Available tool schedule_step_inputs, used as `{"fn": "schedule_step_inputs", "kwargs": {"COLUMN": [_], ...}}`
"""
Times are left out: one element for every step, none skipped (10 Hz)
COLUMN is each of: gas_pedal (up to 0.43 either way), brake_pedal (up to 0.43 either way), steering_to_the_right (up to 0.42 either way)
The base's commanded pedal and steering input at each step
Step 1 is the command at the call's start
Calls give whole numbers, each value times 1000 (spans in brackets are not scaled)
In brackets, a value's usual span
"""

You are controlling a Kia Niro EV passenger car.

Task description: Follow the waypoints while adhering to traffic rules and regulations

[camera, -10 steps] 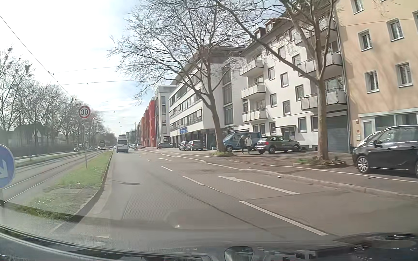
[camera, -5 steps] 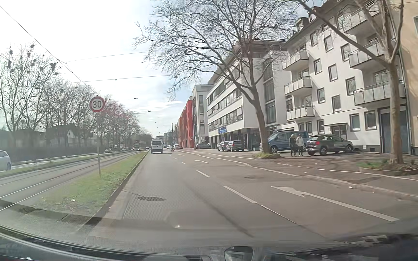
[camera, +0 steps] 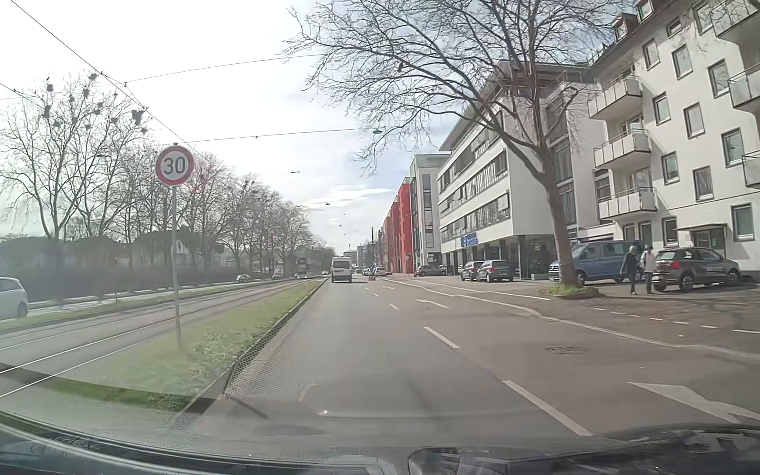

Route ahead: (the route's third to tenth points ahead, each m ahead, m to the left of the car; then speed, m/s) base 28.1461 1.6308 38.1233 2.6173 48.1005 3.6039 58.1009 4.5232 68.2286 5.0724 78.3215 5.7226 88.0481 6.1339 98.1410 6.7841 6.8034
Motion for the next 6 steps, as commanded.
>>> {"fn": "schedule_step_inputs", "kwargs": {"gas_pedal": [220,220,220,220,220,220], "brake_pedal": [0,0,0,0,0,0], "steering_to_the_right": [-89,-73,-59,-52,-48,-43]}}
